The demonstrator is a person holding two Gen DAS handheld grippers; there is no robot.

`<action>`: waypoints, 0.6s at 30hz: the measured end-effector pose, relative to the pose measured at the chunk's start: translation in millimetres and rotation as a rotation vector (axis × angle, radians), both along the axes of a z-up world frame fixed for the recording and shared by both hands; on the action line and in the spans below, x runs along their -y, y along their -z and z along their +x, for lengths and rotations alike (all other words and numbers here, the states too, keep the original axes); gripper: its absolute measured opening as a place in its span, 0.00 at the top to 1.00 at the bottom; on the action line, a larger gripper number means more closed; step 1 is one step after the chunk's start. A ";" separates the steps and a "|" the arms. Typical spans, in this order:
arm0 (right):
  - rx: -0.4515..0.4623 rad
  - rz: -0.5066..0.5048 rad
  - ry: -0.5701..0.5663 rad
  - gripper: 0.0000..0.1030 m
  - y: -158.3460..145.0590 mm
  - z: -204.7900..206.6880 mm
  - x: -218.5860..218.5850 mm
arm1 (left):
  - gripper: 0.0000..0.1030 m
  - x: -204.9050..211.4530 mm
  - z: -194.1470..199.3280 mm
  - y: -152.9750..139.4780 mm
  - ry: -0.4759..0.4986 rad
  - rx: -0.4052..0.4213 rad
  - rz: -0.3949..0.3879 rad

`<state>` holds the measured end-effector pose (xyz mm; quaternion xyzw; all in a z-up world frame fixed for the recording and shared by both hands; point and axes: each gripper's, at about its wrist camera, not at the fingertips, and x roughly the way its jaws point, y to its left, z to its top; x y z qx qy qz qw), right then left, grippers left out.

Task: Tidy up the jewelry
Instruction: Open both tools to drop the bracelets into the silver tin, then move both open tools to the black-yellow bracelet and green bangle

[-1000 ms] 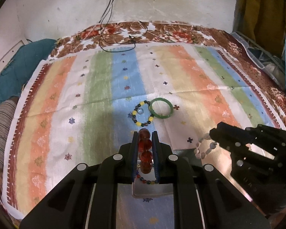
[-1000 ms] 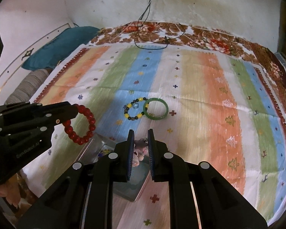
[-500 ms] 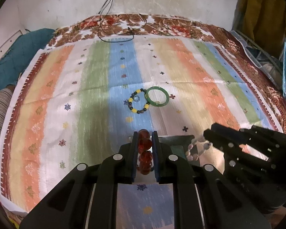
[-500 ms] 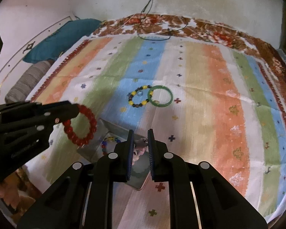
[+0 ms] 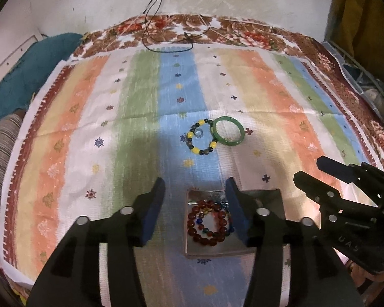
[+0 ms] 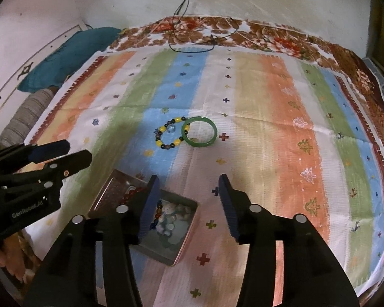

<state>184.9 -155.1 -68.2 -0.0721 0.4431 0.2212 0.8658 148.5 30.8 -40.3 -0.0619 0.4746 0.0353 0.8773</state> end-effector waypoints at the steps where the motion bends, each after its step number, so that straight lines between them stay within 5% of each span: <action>1: -0.003 0.000 0.005 0.47 0.4 2.4 0.3 | 0.44 -1.4 1.3 1.2 -0.001 -0.002 -0.008; 18: -0.041 -0.008 0.052 0.20 13.7 34.9 0.6 | 0.11 -27.3 28.4 27.8 -0.051 -0.039 -0.051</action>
